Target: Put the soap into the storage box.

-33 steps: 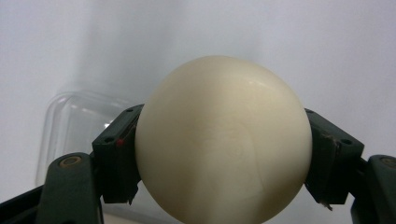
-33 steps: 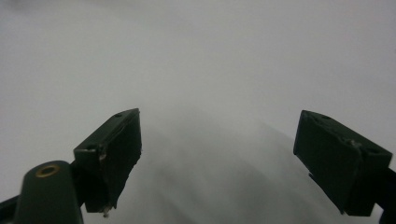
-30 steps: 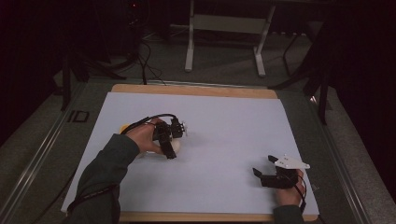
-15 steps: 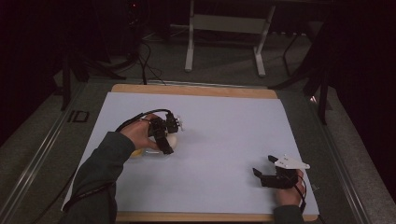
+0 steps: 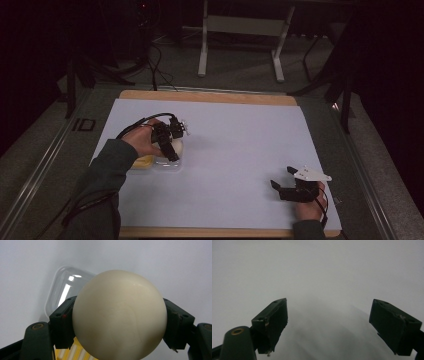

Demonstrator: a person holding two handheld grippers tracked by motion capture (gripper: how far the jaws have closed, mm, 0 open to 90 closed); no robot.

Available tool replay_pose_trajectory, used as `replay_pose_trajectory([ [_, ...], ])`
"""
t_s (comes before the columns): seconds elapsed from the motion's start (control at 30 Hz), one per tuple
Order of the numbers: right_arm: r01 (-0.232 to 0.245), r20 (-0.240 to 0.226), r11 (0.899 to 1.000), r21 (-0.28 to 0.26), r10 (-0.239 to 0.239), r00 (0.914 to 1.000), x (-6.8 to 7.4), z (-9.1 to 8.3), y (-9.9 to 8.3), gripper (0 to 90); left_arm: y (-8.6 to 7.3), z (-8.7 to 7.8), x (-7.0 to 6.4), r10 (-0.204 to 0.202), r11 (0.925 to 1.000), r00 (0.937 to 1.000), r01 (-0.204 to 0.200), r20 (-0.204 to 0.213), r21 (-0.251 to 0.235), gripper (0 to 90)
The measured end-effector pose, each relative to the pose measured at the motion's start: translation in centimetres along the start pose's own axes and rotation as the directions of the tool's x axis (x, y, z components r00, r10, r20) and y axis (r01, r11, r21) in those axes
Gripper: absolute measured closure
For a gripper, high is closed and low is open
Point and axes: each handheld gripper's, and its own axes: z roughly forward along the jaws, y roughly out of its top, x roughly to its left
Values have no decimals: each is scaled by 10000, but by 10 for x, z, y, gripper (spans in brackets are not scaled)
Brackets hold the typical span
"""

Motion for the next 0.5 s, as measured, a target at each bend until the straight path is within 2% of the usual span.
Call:
replay_pose_trajectory([
  [0.5,27,21,10000,-22,-27,10000,0,0,0,151,-19,-4,10,-567,9984,9982,568,-181,58,256],
])
